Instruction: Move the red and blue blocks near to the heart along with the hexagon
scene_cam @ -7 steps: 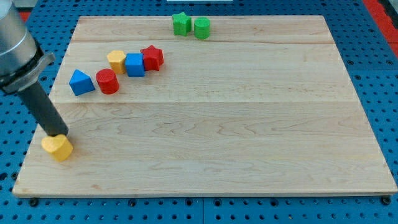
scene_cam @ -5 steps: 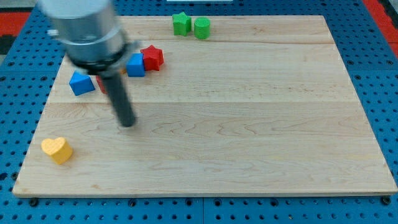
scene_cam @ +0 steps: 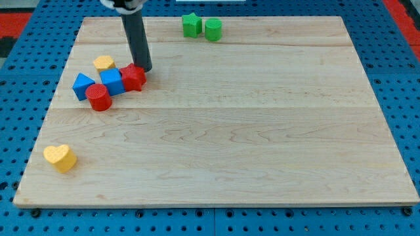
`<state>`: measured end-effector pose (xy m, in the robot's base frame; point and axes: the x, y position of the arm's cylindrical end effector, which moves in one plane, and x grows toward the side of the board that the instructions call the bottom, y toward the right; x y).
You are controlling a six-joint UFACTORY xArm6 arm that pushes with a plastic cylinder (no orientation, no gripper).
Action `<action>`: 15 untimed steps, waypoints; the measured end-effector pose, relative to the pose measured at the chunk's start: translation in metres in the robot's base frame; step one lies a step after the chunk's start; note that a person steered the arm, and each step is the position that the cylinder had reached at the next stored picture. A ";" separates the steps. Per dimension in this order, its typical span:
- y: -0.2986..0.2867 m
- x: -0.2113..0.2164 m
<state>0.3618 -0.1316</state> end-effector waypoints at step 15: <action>-0.034 0.046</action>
<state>0.4076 -0.1657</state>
